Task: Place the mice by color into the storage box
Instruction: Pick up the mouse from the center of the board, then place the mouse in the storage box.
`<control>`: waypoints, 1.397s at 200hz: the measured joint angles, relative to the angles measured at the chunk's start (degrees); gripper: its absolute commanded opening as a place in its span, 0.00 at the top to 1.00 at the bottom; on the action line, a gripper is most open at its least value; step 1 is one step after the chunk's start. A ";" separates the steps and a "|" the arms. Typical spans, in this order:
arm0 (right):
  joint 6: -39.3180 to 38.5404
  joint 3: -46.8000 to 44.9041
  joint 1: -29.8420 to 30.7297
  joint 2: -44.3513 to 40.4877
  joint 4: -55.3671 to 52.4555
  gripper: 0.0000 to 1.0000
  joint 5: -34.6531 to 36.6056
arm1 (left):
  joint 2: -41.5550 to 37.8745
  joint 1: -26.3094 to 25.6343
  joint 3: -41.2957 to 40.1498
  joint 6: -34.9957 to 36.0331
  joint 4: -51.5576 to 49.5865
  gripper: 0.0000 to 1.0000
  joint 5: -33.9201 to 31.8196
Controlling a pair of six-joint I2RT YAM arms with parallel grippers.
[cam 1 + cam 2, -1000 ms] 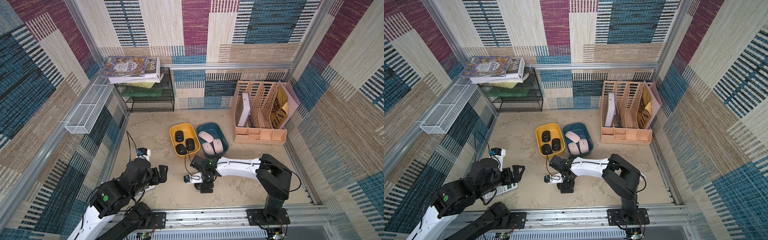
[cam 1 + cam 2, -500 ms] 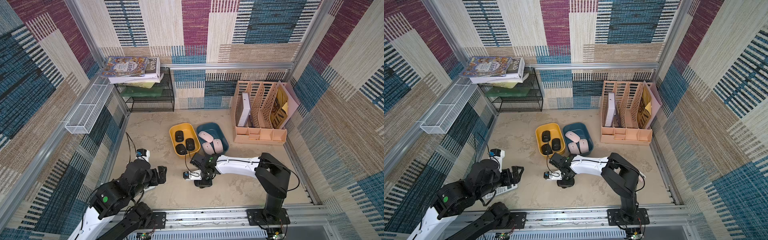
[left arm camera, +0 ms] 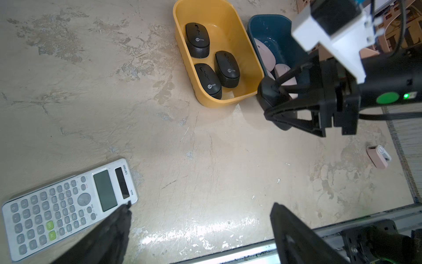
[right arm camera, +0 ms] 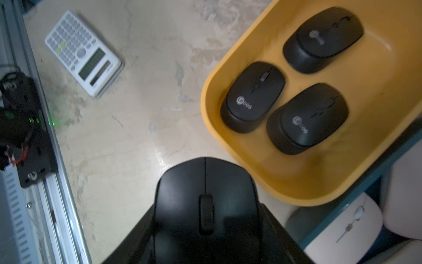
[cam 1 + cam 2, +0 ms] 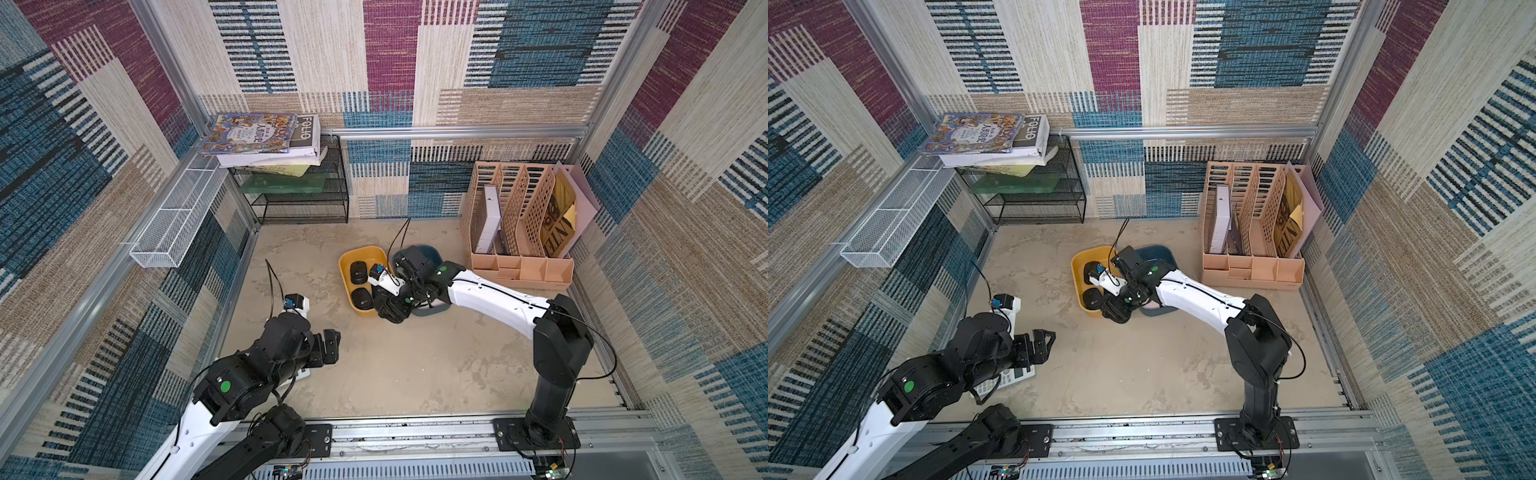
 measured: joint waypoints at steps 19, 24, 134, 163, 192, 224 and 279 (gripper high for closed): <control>4.81 6.23 -0.96 3.89 -0.22 0.76 0.35 | 0.72 0.04 -0.28 0.22 0.83 0.01 0.17; 6.12 8.11 -1.22 5.18 -0.35 0.76 0.55 | 1.01 0.04 -0.39 0.35 1.07 0.01 0.20; 19.52 38.86 -4.15 29.75 -2.84 0.75 14.82 | 3.56 0.63 -2.27 0.66 4.20 0.01 1.81; 20.70 42.91 -5.11 33.62 -2.84 0.75 17.11 | 3.96 0.79 -2.78 0.66 4.63 0.01 1.90; 21.18 46.25 -5.51 37.03 -2.84 0.74 18.60 | 4.66 1.01 -3.15 0.81 4.96 0.01 2.95; 21.62 48.43 -5.44 40.11 -2.71 0.73 18.64 | 5.22 1.18 -4.02 1.01 5.62 0.01 3.15; 22.25 49.44 -5.22 42.82 -1.44 0.62 20.17 | 4.87 1.51 -4.87 1.01 6.60 0.01 3.67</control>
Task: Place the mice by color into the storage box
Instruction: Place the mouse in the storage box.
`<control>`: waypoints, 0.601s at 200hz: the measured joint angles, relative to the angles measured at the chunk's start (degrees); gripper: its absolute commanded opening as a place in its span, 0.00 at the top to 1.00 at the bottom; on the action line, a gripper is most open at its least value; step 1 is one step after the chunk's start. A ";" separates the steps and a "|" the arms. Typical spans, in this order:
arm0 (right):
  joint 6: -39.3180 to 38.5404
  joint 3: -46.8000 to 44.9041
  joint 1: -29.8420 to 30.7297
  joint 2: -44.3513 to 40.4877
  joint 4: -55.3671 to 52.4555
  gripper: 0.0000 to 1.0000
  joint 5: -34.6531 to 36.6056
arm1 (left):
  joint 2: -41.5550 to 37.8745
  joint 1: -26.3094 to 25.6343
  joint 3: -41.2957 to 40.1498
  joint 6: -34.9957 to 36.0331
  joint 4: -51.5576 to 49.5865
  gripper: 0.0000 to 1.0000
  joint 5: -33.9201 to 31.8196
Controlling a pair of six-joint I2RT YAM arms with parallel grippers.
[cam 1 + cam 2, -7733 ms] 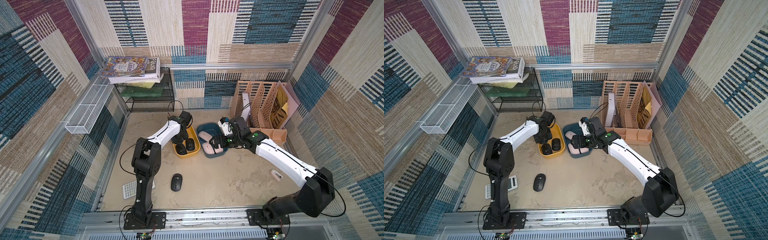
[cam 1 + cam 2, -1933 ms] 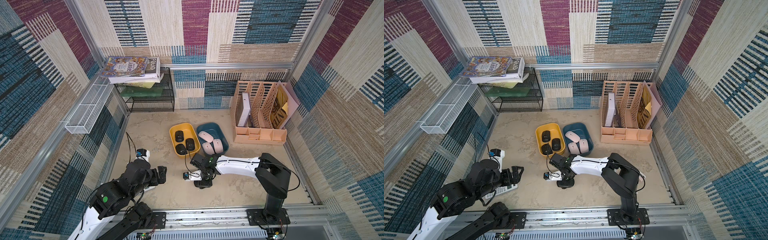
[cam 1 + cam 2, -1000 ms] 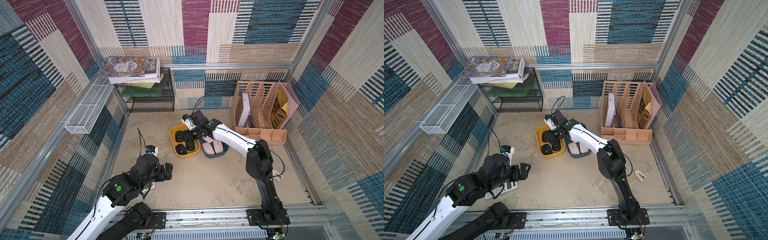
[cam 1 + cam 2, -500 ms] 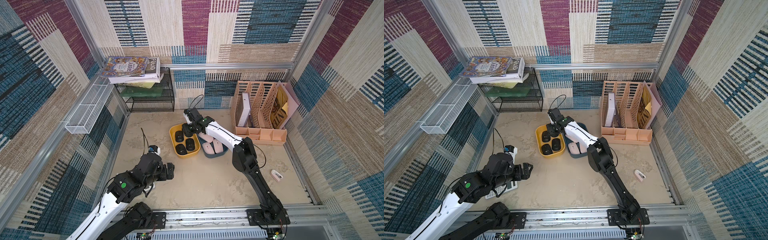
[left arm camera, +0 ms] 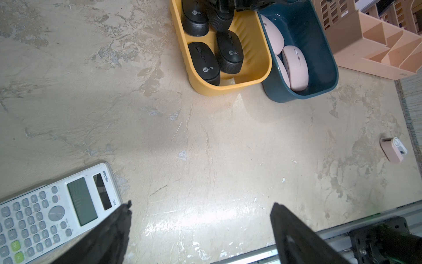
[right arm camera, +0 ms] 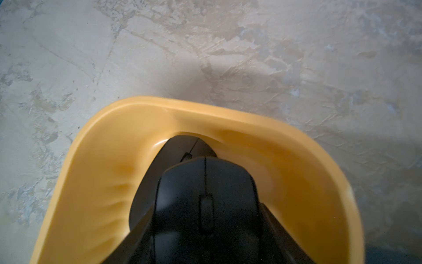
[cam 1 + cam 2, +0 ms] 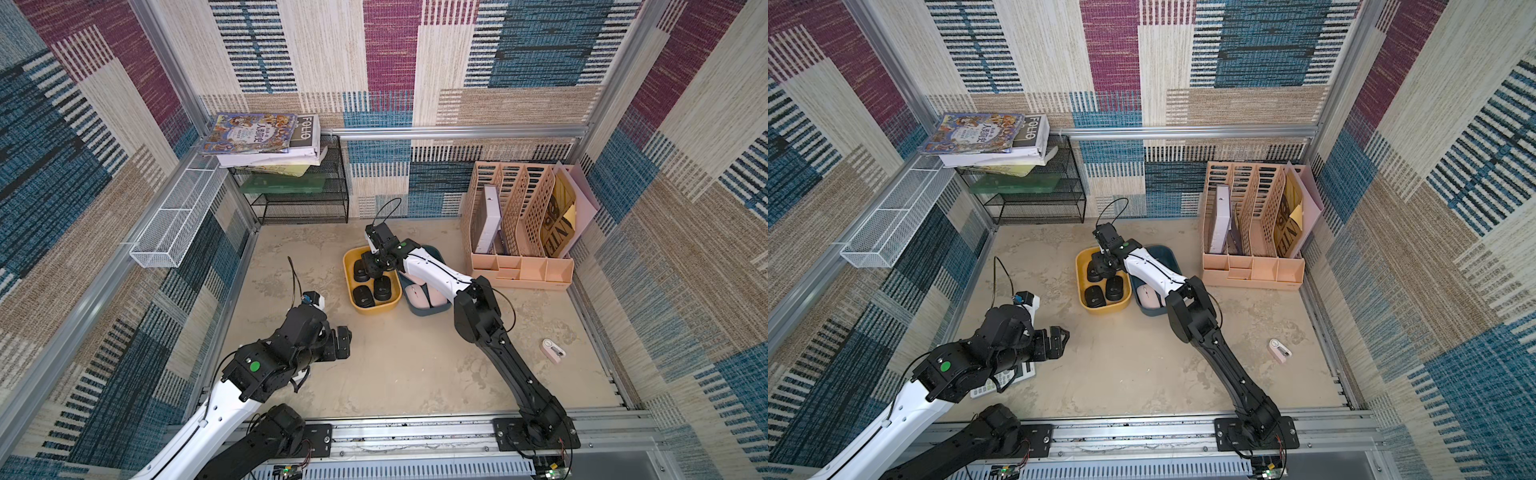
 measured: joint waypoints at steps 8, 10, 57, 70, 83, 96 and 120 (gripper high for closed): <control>0.15 0.04 0.07 0.15 0.11 0.59 0.37 | -0.02 0.04 -0.02 0.00 -0.02 0.01 0.20; 0.17 0.04 0.09 0.22 0.11 0.58 0.52 | -0.02 0.07 -0.04 0.00 0.00 0.01 0.26; 1.31 0.04 0.81 0.31 -0.46 0.39 2.29 | 0.90 0.35 -0.22 0.00 0.63 0.01 0.98; 1.62 0.04 1.11 0.07 -0.66 0.35 2.75 | 1.31 0.35 -0.22 -0.02 0.96 0.01 1.11; 1.79 0.04 1.51 -0.63 -1.03 0.30 2.91 | 1.40 0.37 -0.22 -0.04 1.11 0.01 1.27; 1.97 0.04 1.90 -1.79 -1.03 0.29 3.10 | 1.51 0.39 -0.22 -0.20 1.33 0.01 1.79; 2.45 0.15 2.27 -4.37 -0.70 0.22 3.13 | 1.70 0.42 -0.22 -0.31 1.49 0.01 2.45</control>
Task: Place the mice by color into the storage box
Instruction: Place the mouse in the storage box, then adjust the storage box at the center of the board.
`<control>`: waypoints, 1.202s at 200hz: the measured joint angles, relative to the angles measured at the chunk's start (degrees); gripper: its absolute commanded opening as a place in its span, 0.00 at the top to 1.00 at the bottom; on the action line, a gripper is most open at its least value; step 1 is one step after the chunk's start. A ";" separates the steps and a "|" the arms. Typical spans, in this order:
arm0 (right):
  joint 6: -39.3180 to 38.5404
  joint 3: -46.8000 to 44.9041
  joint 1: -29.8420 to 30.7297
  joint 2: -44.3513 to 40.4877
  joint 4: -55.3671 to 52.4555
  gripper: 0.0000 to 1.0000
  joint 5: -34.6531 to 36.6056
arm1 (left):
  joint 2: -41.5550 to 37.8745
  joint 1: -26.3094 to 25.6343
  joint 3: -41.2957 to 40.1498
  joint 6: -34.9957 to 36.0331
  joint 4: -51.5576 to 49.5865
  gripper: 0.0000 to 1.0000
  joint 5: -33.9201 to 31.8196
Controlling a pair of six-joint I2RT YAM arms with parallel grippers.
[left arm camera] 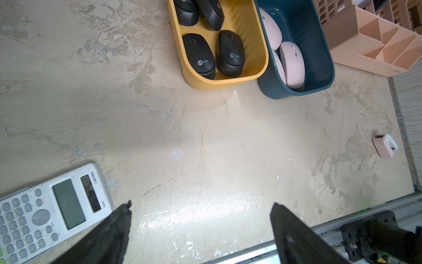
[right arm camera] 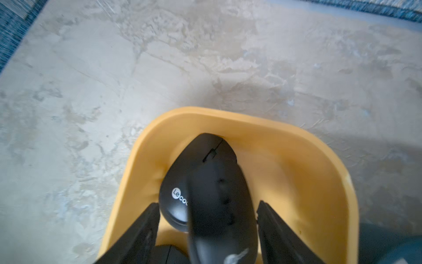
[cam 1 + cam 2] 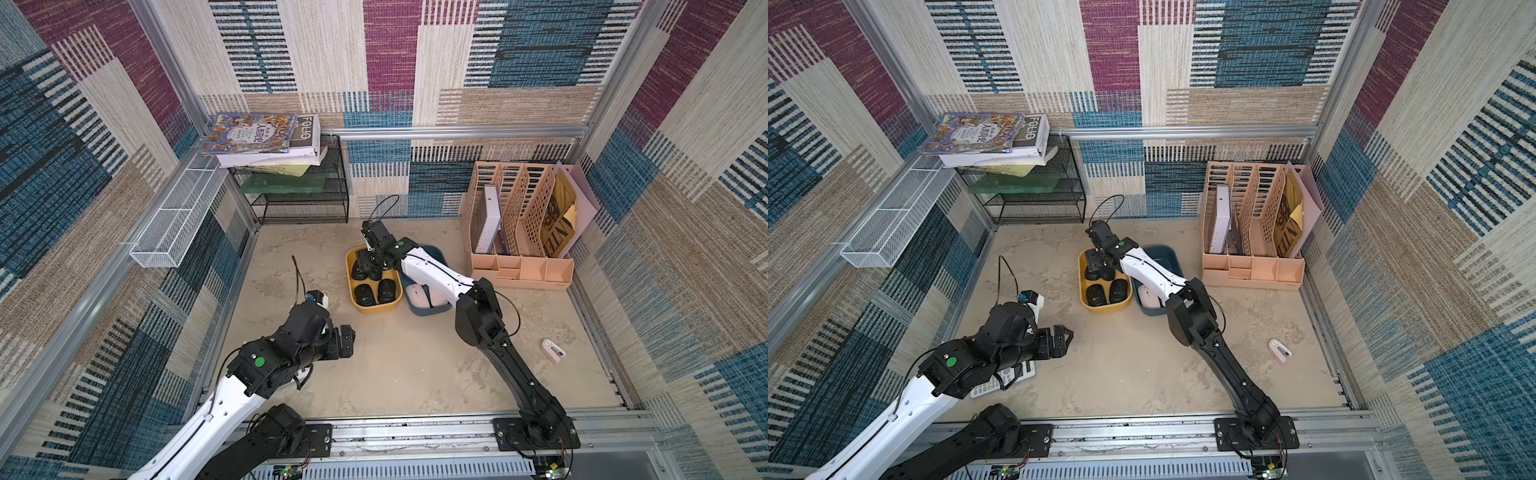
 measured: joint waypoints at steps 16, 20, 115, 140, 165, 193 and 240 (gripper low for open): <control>0.22 0.02 0.11 -1.16 0.17 0.19 0.22 | -0.07 0.00 0.00 -0.13 0.20 0.01 0.04; 0.37 0.02 0.11 -1.36 0.17 0.18 0.37 | -0.09 0.00 0.00 -0.13 0.22 0.01 0.04; -1.99 -2.05 0.92 -6.32 -0.74 0.10 -4.72 | -0.94 0.24 -0.42 -1.22 0.92 0.01 0.22; -5.27 -5.73 1.01 -11.93 -0.72 0.05 -7.10 | 0.37 2.75 -2.47 -1.68 3.26 0.01 0.52; -7.76 -16.02 -1.44 -20.15 -0.48 0.04 -9.27 | 5.53 8.41 -3.08 -2.54 5.88 0.02 3.67; -9.90 -32.87 -6.82 -31.58 0.33 0.04 -10.12 | 13.99 16.17 0.13 -1.97 8.57 0.13 6.49; -11.69 -58.99 -14.14 -51.54 2.75 0.04 -12.70 | 32.98 22.88 8.90 1.60 12.31 0.36 8.24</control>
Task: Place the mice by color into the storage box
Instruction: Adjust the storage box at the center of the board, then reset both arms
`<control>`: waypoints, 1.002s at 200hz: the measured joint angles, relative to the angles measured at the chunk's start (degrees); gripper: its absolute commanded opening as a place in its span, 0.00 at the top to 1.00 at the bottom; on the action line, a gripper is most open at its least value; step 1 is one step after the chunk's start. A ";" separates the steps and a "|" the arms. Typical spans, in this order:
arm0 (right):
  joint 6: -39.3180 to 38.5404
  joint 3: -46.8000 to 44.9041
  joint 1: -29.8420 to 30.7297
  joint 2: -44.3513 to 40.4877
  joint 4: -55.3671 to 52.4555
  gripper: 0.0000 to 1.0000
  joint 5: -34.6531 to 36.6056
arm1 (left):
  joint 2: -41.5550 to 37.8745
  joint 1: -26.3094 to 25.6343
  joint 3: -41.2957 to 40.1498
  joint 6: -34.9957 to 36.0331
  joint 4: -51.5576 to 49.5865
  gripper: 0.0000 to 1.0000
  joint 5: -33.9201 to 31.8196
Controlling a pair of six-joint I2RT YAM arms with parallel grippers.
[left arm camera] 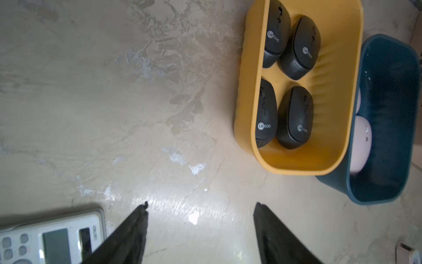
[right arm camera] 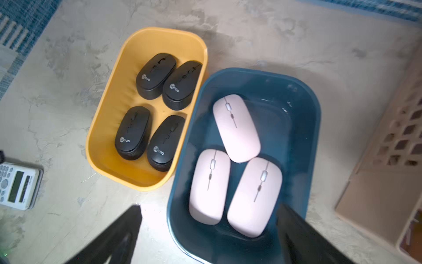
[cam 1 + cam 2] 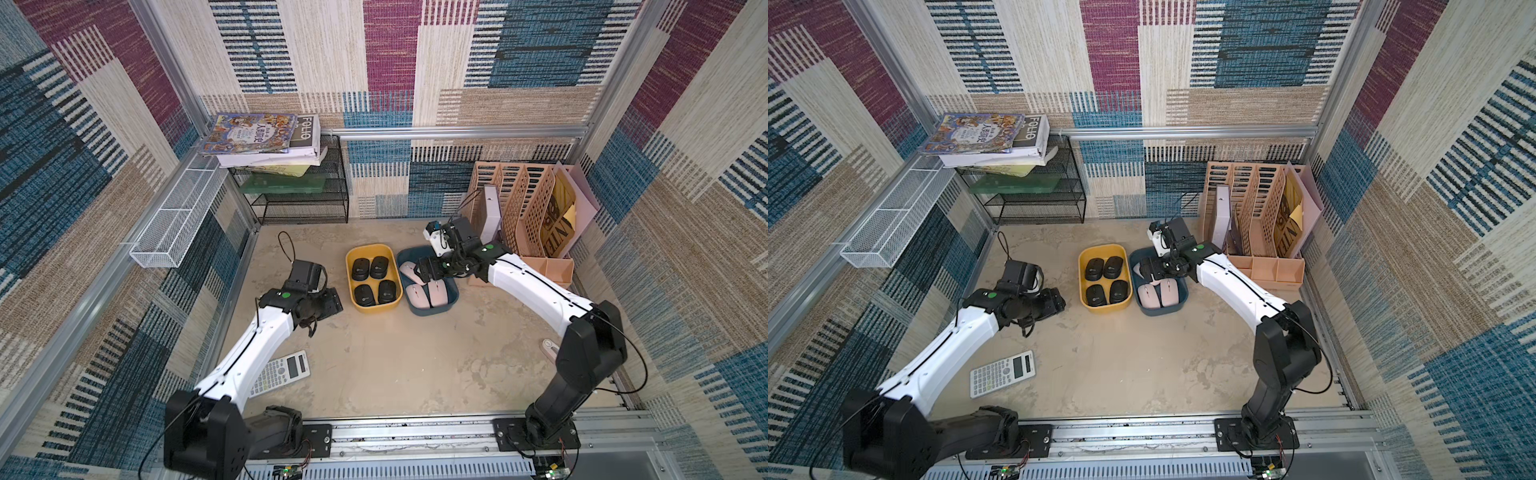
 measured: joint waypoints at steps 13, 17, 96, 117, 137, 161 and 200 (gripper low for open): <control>-0.07 -5.57 -1.73 -4.59 0.31 0.04 -0.68 | 6.54 0.39 4.00 0.81 0.42 0.46 0.66; -0.02 -7.34 -2.36 -6.12 0.39 0.04 -1.07 | 8.98 0.50 5.51 1.14 0.66 0.49 0.72; -0.02 -23.37 -9.16 -22.80 1.11 0.04 -5.95 | 35.56 0.61 29.03 5.33 -0.48 0.61 0.39; -0.09 -24.63 -10.34 -23.80 0.72 0.04 -6.47 | 36.00 -0.09 29.64 6.25 -0.63 0.58 0.39; -0.07 -25.18 -10.97 -23.89 0.42 0.04 -7.23 | 34.82 -0.74 28.63 7.10 -0.42 0.53 0.61; -0.07 -24.76 -11.13 -23.43 0.46 0.04 -8.22 | 31.91 -0.79 27.12 7.78 -0.39 0.37 -0.07; -1.16 -23.12 -12.85 -23.43 0.90 0.04 -8.59 | 22.49 1.46 23.32 9.01 -1.31 0.21 -5.16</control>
